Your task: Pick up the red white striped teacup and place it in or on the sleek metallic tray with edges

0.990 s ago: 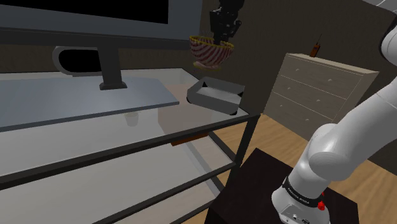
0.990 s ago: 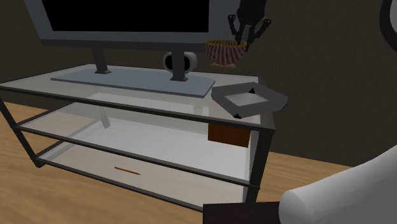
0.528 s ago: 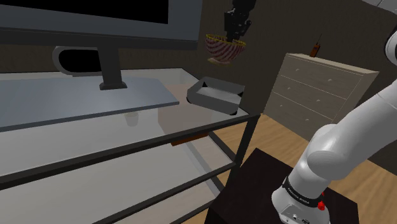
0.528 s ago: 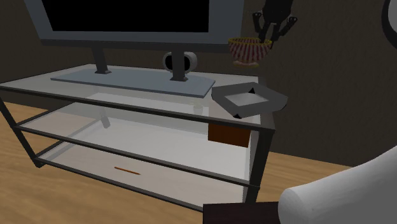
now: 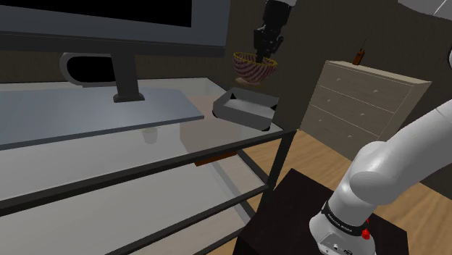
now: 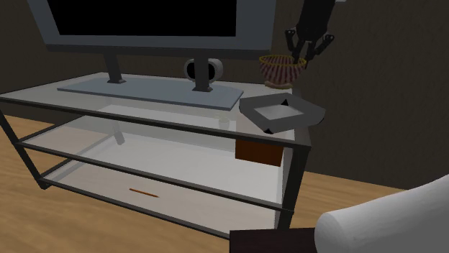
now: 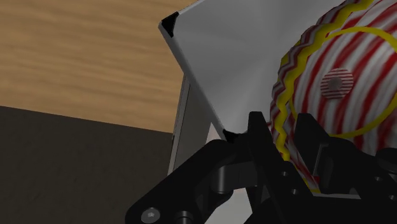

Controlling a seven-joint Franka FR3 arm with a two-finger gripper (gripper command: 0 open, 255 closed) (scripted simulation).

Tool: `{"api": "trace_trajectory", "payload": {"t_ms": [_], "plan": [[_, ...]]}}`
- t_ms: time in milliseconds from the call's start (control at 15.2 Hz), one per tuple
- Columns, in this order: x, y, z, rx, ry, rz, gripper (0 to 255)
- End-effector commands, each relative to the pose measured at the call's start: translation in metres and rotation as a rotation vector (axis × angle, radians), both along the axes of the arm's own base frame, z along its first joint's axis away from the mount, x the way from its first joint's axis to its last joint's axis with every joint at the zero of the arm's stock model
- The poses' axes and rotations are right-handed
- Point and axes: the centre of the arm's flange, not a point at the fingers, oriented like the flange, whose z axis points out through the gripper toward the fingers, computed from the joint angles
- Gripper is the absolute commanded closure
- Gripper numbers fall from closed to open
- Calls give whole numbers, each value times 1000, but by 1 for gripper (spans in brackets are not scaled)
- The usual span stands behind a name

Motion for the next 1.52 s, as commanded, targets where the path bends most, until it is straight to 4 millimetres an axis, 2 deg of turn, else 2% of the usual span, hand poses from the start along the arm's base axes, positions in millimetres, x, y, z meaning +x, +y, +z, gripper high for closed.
{"api": "trace_trajectory", "payload": {"t_ms": [0, 594, 1056, 1122, 1452], "plan": [[-1, 0, -11, 0, -1, 0, 255], [-1, 0, -59, 0, -1, 0, 255], [-1, 0, -59, 0, -1, 0, 255], [-1, 0, -59, 0, -1, 0, 0], [-1, 0, -59, 0, -1, 0, 0]]}}
